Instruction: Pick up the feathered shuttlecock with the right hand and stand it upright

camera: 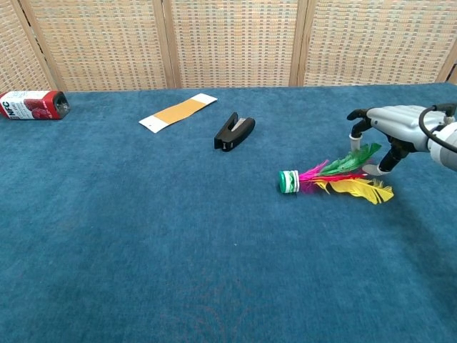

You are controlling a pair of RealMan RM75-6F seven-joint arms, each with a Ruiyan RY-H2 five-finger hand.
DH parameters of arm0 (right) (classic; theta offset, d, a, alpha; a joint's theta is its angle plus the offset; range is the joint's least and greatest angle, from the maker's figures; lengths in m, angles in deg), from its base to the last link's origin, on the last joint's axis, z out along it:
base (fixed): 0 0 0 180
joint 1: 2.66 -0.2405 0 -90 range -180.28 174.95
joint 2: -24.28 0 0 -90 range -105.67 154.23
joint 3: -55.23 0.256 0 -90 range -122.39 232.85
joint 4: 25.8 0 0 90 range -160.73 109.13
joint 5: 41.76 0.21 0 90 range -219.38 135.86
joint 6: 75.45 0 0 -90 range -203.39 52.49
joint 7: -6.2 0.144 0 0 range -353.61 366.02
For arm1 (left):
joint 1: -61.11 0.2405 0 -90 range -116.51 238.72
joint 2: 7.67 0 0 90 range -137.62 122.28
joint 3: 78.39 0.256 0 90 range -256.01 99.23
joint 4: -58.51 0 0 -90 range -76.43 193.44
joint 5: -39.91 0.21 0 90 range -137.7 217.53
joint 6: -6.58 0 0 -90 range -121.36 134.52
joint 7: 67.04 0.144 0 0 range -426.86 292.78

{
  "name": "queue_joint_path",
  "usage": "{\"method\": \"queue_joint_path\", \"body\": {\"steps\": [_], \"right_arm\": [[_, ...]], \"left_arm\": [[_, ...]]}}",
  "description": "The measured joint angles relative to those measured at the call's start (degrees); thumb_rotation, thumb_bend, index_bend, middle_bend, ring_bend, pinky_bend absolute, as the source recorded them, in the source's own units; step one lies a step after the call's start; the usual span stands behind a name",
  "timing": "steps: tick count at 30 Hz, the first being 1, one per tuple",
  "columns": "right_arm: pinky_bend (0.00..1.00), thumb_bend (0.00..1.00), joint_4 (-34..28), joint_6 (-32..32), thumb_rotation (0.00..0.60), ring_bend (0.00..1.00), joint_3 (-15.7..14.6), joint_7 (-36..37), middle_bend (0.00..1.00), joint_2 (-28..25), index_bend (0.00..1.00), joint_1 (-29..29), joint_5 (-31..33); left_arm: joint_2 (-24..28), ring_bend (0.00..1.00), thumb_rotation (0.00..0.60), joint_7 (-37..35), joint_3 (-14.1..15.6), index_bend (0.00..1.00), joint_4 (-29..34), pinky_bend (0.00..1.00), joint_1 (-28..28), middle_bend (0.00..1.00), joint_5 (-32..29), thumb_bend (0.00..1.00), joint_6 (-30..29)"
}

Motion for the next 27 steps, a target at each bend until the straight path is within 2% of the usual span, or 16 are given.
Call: {"method": "queue_joint_path", "body": {"steps": [5,13,27], "right_arm": [[0.01,0.3,-1.54,-0.65,0.6,0.0,-0.04,-1.19,0.05,-0.64,0.46,-0.02,0.69],[0.03,0.3,-2.43,-1.12,0.6,0.0,-0.11,-2.6,0.1,-1.08,0.54,-0.18,2.15],[0.03,0.35,-4.28,-2.66,0.6,0.0,-0.89,-4.16,0.11,-1.7,0.56,-0.01,2.7]], "left_arm": [[0.03,0.0,0.6,0.02,0.07,0.0,0.09,0.0,0.02,0.0,0.08,0.01,-0.05],[0.14,0.0,0.6,0.12,0.21,0.0,0.33,0.0,0.04,0.0,0.29,0.01,-0.13],[0.09,0.0,0.6,0.3,0.52,0.0,0.59,0.0,0.05,0.0,0.95,0.01,-0.33]]}}
